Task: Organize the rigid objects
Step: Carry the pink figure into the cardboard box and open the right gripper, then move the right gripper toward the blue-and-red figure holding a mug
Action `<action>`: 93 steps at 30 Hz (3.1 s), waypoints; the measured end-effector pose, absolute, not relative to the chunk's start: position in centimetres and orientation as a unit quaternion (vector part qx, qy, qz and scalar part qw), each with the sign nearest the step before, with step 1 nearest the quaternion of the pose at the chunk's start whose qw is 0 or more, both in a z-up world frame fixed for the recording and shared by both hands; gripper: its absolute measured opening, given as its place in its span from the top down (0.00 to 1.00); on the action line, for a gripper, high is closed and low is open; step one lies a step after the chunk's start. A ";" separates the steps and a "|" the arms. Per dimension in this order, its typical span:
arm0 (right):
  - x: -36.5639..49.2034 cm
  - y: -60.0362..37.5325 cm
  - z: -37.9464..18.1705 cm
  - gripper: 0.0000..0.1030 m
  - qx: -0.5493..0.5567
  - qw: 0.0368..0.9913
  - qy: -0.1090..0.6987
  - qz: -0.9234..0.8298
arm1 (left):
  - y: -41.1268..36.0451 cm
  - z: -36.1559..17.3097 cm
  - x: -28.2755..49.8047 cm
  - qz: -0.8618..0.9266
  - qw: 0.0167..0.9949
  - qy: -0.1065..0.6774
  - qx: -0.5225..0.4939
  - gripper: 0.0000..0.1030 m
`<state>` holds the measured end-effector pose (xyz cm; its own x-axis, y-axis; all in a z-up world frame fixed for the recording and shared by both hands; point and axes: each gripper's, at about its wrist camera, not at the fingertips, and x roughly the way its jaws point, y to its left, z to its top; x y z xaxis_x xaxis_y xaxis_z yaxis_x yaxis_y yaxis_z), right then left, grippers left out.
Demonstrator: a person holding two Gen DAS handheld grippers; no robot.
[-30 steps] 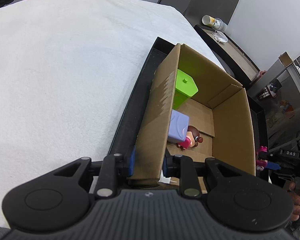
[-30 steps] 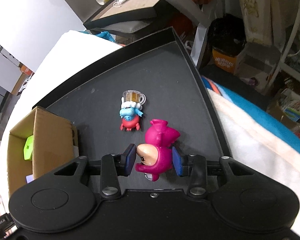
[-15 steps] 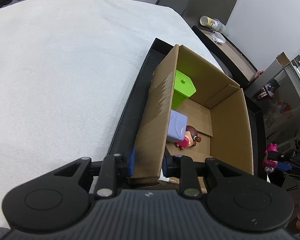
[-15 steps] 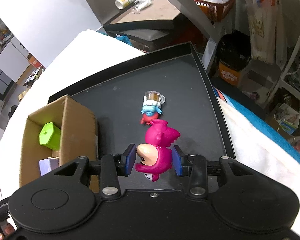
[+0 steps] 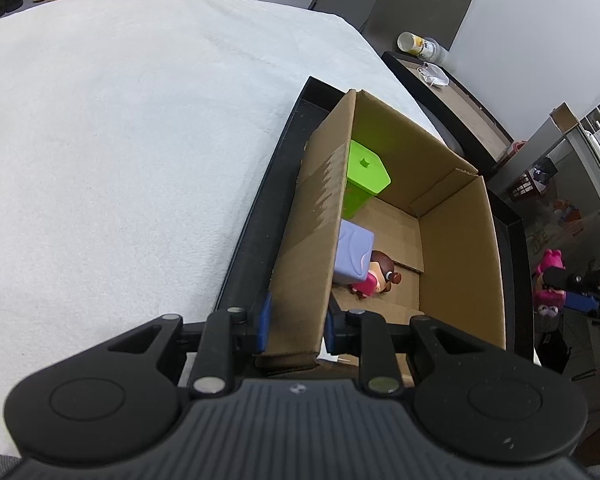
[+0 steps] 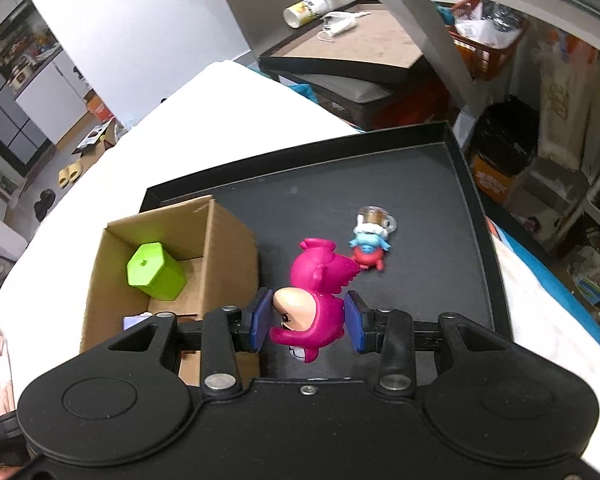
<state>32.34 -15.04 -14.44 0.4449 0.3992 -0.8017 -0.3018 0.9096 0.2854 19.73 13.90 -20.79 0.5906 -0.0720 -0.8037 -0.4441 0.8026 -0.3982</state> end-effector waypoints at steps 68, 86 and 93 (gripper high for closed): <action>33.8 -12.7 -11.9 0.37 -0.021 0.861 0.459 0.221 | 14.2 -20.9 19.4 0.097 0.844 0.434 -0.300 0.76; 37.1 -16.1 -19.9 0.33 0.034 0.869 0.459 0.181 | 13.5 -20.8 19.9 0.115 0.844 0.436 -0.290 0.76; 39.2 -16.3 -21.5 0.40 0.049 0.864 0.467 0.179 | 13.5 -21.2 20.4 0.121 0.841 0.444 -0.283 0.76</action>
<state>39.19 -16.26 -21.54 0.4989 0.3555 -0.7904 -0.2648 0.9309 0.2515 20.41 13.48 -21.19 0.5756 -0.0478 -0.8163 -0.4558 0.8100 -0.3689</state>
